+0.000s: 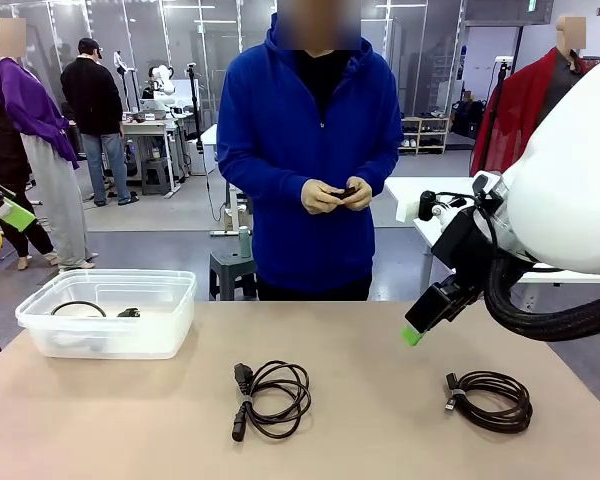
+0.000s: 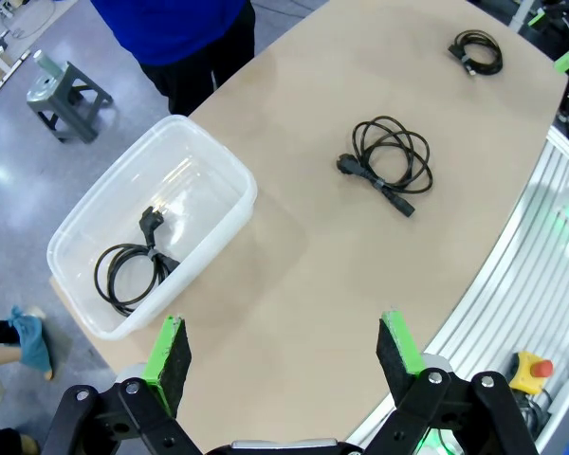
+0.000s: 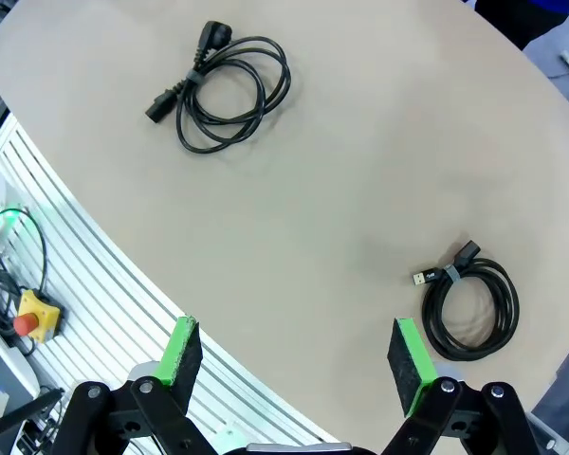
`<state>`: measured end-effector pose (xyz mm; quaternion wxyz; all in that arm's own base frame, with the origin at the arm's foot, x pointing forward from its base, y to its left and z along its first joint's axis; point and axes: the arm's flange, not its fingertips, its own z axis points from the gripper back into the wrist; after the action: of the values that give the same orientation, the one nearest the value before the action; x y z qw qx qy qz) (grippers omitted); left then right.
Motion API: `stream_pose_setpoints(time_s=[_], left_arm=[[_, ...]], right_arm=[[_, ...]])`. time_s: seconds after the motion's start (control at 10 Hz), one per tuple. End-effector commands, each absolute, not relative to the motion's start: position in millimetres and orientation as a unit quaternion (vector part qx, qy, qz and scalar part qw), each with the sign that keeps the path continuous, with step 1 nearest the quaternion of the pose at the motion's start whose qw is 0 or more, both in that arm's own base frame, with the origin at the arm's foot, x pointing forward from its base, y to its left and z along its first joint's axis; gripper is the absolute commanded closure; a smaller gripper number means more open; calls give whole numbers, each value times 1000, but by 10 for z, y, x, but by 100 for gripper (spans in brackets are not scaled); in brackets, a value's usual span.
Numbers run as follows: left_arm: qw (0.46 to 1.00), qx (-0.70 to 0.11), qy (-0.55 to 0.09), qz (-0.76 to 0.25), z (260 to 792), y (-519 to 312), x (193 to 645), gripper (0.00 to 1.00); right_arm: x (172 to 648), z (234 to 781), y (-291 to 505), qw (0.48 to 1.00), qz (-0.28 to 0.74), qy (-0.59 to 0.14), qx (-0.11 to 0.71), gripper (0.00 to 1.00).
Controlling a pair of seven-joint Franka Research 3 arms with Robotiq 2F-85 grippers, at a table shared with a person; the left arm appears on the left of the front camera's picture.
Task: Organize and store the cables.
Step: Place the Power Cable into the Organizing box.
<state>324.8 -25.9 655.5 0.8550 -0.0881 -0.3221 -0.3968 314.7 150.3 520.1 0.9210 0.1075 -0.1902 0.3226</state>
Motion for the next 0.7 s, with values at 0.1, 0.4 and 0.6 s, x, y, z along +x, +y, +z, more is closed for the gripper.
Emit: stream_pose_setpoints(time_s=[0.1,0.4,0.6], left_arm=[[856,-83,-316,-401,6552,-249,3243,0],[856,-83,-316,-401,6552,-249,3243,0],[855,-88,-322,-397,6555,-259,3248,0]], right_arm=[[3171,5186,1496,922,320,-191,107,0],[3171,5186,1496,922,320,-191,107,0],[3171,5186,1496,922,320,-191,107,0]])
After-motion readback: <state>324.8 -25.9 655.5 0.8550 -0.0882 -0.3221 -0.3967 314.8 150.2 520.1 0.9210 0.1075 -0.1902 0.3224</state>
